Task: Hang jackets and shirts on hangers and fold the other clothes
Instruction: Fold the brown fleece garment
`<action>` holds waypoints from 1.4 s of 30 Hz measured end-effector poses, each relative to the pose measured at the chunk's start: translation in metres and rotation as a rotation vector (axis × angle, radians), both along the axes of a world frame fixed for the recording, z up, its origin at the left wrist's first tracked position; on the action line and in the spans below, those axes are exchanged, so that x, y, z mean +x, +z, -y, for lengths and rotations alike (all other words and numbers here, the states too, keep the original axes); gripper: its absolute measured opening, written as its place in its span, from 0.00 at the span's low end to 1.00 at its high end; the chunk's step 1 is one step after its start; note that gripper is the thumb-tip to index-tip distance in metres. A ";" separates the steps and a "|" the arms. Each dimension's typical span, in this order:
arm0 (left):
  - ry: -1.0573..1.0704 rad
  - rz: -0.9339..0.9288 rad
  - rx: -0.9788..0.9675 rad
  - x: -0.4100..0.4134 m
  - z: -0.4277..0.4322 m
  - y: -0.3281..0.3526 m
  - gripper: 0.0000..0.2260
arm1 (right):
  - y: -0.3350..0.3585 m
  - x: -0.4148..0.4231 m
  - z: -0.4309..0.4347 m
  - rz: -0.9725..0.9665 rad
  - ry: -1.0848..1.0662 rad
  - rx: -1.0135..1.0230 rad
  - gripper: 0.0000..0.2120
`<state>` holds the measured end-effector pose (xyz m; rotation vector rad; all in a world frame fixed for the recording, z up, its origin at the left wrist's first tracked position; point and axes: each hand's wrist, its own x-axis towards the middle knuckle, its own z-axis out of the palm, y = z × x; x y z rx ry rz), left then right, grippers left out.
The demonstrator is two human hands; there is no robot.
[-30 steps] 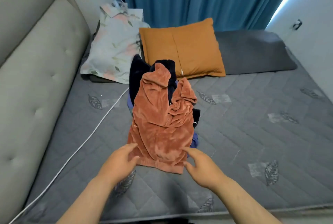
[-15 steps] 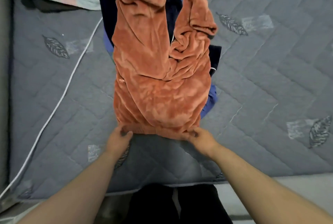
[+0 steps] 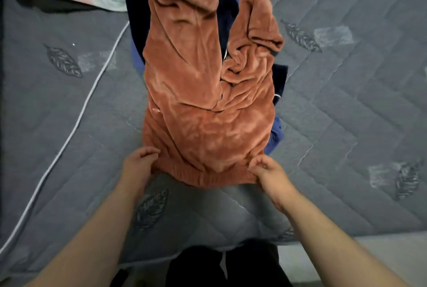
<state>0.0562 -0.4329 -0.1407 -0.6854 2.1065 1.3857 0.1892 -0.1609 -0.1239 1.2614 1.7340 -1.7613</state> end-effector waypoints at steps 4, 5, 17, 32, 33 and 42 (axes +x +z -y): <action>0.240 0.075 0.503 -0.026 0.007 0.091 0.09 | 0.101 -0.023 -0.023 -0.180 -0.072 -0.207 0.15; 0.225 0.055 0.633 -0.034 0.011 0.114 0.16 | 0.125 -0.028 -0.029 -0.224 -0.096 -0.273 0.24; -0.556 -0.877 -0.064 -0.103 -0.051 0.457 0.11 | 0.471 -0.058 -0.084 -0.711 0.138 0.782 0.11; -0.322 -0.634 1.176 -0.034 -0.138 0.778 0.11 | 0.765 -0.024 -0.040 -1.322 -0.458 -0.134 0.12; -0.339 -0.705 1.167 -0.020 -0.142 0.785 0.10 | 0.771 -0.017 -0.034 -1.341 -0.422 -0.145 0.13; -0.520 -0.984 1.033 0.050 -0.176 0.799 0.08 | 0.780 0.004 -0.009 -1.371 -0.278 0.684 0.08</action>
